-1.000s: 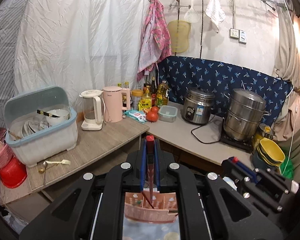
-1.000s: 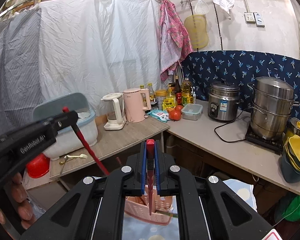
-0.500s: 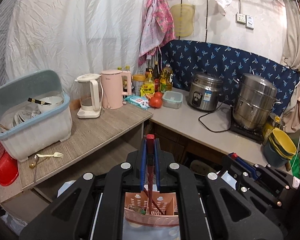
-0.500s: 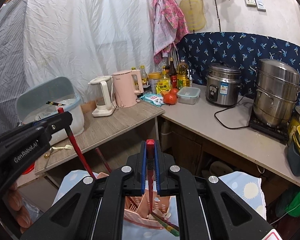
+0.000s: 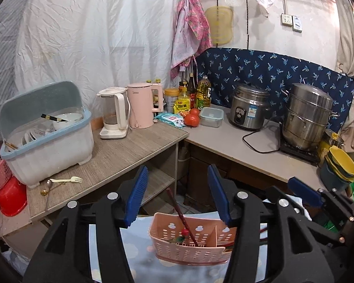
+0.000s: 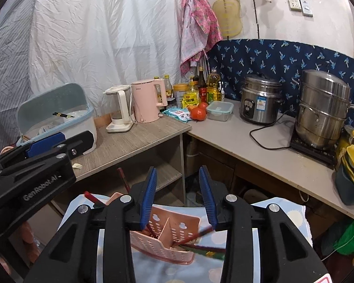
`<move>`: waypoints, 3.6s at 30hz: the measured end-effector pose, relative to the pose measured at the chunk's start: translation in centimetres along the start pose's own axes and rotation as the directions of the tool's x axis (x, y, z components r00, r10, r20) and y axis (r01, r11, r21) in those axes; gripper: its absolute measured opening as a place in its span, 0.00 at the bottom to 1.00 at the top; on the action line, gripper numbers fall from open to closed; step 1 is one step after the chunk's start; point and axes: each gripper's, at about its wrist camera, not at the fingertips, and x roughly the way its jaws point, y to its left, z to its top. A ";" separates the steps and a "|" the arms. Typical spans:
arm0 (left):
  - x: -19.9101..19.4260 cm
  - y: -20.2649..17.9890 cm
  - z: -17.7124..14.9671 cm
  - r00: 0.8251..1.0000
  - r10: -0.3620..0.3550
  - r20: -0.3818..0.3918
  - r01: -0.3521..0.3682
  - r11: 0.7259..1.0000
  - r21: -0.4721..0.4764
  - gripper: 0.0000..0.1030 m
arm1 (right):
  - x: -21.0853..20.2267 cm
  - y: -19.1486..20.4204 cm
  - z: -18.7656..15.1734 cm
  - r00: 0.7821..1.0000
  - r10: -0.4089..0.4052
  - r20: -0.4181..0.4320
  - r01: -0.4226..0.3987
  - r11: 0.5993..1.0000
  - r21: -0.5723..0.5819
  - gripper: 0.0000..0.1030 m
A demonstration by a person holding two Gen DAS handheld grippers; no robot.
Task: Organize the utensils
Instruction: 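Open both grippers to release the chopsticks into the holder, then lower both grippers toward the gold spoon and last dark-red chopstick, then grasp the gold spoon with the right gripper while the left grasps the dark-red chopstick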
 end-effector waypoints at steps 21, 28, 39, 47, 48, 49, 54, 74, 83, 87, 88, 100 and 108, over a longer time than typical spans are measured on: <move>-6.9 1.8 -9.0 0.994 0.040 -0.098 -0.040 0.999 0.000 0.48 | -8.5 -0.1 -10.3 0.995 -0.024 -0.096 0.023 1.000 -0.008 0.36; -8.1 1.7 -15.9 0.979 0.052 -0.198 -0.057 0.998 -0.015 0.48 | -9.4 -0.4 -17.8 0.973 -0.034 -0.228 0.040 0.999 0.021 0.36; -8.9 1.5 -27.1 0.923 0.093 -0.374 -0.124 0.991 -0.058 0.48 | -9.1 1.3 -29.0 0.912 -0.011 -0.411 0.027 0.999 0.032 0.36; -9.5 1.2 -31.3 0.889 0.091 -0.448 -0.127 0.991 -0.050 0.48 | -7.7 2.7 -31.1 0.892 0.015 -0.452 0.010 0.999 0.053 0.35; -9.5 1.2 -31.6 0.886 0.095 -0.453 -0.129 0.991 -0.046 0.48 | -7.5 2.8 -31.2 0.890 0.016 -0.456 0.009 0.999 0.054 0.35; -9.5 1.2 -31.9 0.884 0.099 -0.457 -0.133 0.990 -0.042 0.48 | -7.4 3.0 -31.4 0.887 0.019 -0.460 0.006 0.999 0.053 0.34; -9.3 1.5 -32.6 0.873 0.104 -0.476 -0.142 0.989 -0.043 0.48 | -6.5 3.5 -31.8 0.879 0.016 -0.477 0.006 0.999 0.044 0.25; -9.9 -0.2 -33.2 0.869 0.071 -0.489 -0.096 0.995 -0.027 0.48 | -7.8 0.3 -32.4 0.880 0.072 -0.469 -0.013 0.992 0.128 0.04; -9.8 0.0 -33.2 0.865 0.073 -0.496 -0.100 0.995 -0.028 0.48 | -6.6 2.7 -31.7 0.880 0.079 -0.469 -0.044 0.995 0.085 0.21; -9.7 0.2 -33.3 0.862 0.066 -0.502 -0.096 0.995 -0.034 0.48 | -6.1 2.6 -32.2 0.878 0.062 -0.475 -0.032 0.997 0.072 0.18; -9.7 0.1 -33.3 0.862 0.065 -0.502 -0.094 0.995 -0.034 0.48 | -6.1 2.6 -32.2 0.878 0.051 -0.476 -0.024 0.998 0.062 0.11; -9.6 -3.0 -34.3 0.842 -0.041 -0.537 0.015 0.998 -0.053 0.49 | -8.5 -0.7 -32.8 0.879 0.035 -0.476 0.022 0.993 0.113 0.10; -9.5 -5.8 -35.8 0.829 -0.056 -0.557 0.060 0.998 -0.012 0.48 | -10.1 -1.9 -33.4 0.878 0.023 -0.478 0.044 0.991 0.128 0.10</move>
